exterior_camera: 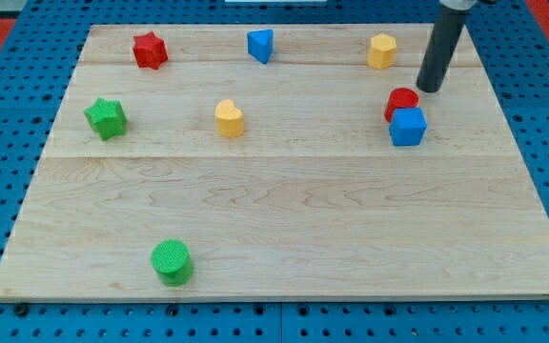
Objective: Move the red circle to the bottom of the yellow heart
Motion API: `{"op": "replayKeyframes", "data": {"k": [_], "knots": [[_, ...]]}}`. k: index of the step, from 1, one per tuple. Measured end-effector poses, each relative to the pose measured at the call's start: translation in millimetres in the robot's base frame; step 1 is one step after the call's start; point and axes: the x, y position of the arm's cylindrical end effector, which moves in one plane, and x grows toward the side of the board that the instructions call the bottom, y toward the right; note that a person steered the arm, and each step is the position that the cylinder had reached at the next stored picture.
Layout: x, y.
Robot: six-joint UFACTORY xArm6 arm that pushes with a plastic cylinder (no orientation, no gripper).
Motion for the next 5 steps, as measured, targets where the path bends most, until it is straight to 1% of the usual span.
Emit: {"op": "replayKeyframes", "data": {"k": [1,3,4,5], "knots": [[21.7,-9.9],[57.7,-88.4],[55.9,-103.6],[80.5,-147.2]]}}
